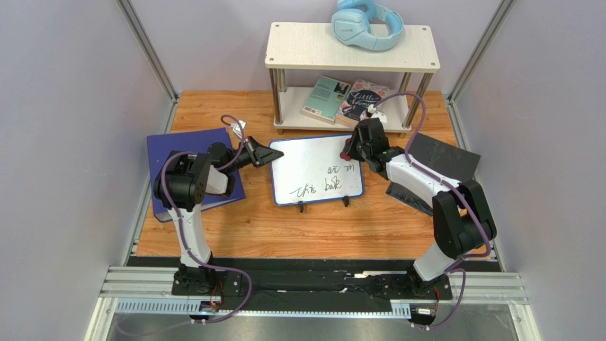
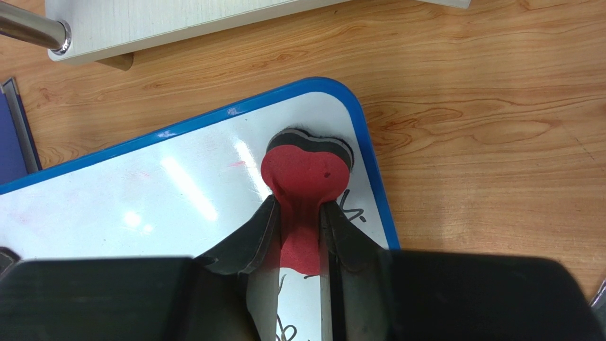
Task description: Erase the whiteboard
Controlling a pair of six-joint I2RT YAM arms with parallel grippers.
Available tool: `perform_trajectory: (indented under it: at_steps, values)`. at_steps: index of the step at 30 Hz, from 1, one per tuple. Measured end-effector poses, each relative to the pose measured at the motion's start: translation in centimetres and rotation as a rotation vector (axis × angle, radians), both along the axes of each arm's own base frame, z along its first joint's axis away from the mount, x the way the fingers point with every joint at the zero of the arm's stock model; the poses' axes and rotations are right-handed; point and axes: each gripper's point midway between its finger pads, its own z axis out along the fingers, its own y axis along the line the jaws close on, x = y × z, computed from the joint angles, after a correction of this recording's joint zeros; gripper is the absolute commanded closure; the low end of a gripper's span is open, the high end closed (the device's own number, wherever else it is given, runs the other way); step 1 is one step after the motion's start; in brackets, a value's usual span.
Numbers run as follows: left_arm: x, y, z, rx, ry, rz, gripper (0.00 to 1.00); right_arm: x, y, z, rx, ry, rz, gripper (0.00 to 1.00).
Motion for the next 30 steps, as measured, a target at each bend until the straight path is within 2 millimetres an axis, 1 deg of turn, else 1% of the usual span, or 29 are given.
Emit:
perform_trajectory:
  at_steps: [6,13,21,26,30]
  values:
    - [0.0,0.0,0.0,0.000,-0.001,-0.002,1.00,-0.4,-0.3,-0.3,0.024,0.000,-0.023,1.00]
    - [0.0,0.0,0.0,0.000,-0.002,-0.003,1.00,-1.2,-1.2,-1.0,0.035,0.019,-0.045,1.00]
    - [-0.1,0.0,0.1,0.001,-0.004,-0.004,1.00,-2.1,-1.5,-1.8,0.049,0.027,-0.032,1.00]
    - [-0.1,0.0,0.1,0.001,-0.005,-0.004,1.00,-2.7,-1.4,-2.3,0.052,0.034,-0.007,1.00]
    - [-0.1,0.0,0.1,0.002,-0.006,-0.006,1.00,-2.8,-1.0,-2.2,0.039,0.025,0.013,1.00]
